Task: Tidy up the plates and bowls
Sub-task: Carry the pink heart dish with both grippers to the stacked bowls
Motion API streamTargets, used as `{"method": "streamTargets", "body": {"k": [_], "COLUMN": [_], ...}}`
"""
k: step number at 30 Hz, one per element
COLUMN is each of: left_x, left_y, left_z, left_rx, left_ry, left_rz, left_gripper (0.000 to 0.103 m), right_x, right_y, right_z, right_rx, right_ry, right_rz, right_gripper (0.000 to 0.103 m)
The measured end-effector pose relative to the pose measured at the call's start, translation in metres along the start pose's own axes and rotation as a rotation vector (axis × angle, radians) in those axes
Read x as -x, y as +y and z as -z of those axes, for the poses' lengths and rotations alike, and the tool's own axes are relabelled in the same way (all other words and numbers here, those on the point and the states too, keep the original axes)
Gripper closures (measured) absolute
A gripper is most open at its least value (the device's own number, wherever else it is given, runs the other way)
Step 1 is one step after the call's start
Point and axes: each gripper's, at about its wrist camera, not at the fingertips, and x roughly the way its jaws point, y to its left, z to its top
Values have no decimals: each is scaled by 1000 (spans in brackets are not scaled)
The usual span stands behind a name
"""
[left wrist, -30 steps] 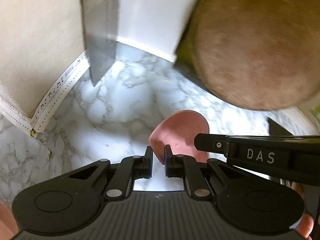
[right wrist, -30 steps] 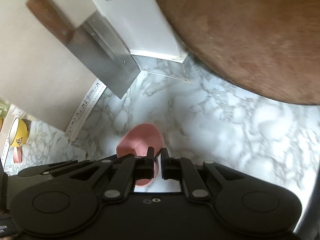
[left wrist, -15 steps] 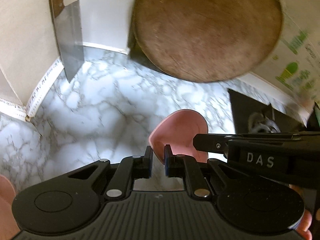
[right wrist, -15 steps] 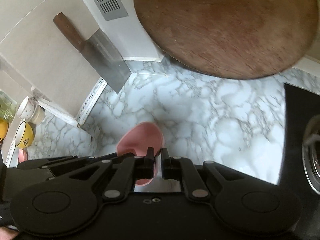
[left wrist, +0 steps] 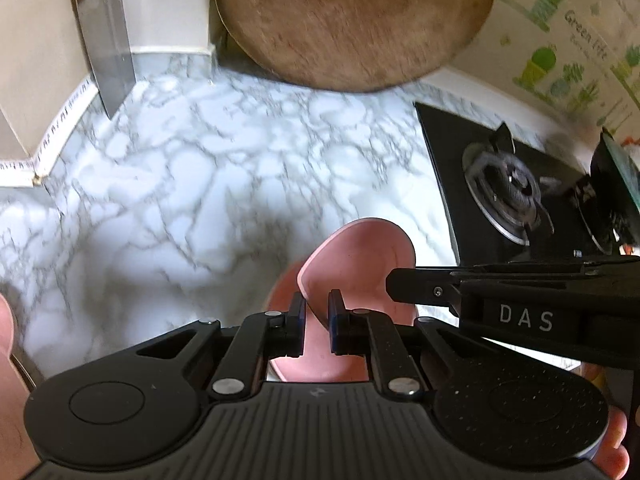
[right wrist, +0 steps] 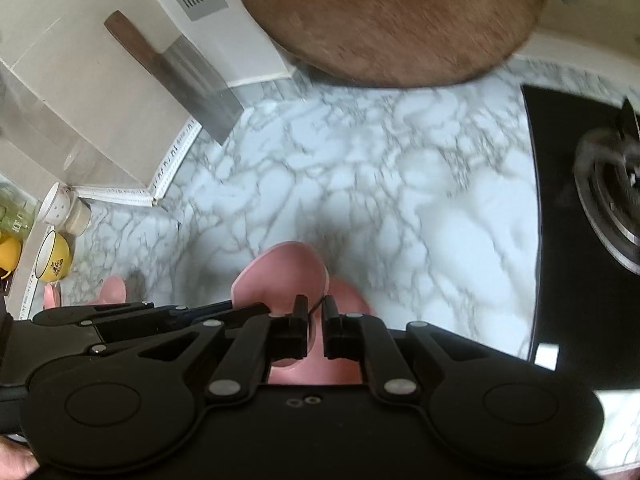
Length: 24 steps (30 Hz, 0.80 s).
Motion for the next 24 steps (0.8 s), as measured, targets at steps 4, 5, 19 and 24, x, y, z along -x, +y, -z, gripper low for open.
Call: {"method": "streamTargets", "body": {"k": [4, 5, 19, 24], "left_x": [-10, -12, -37, -43], "left_y": [-5, -6, -4, 0], "left_z": [13, 15, 22, 22], "left_rx": [-13, -17, -30, -27], "left_ry": [35, 41, 87, 94], "left_rz": [-11, -16, -41, -32], "left_gripper": [93, 93, 93, 93], "right_x": [-8, -10, -32, -35], "right_y": [-8, -10, -21, -24], "right_z": [16, 19, 31, 28], "right_rx": [-24, -32, -63, -79], "right_ry": [25, 31, 85, 98], "right_rz": [8, 9, 17, 17], "right_gripper": [97, 97, 96, 96]}}
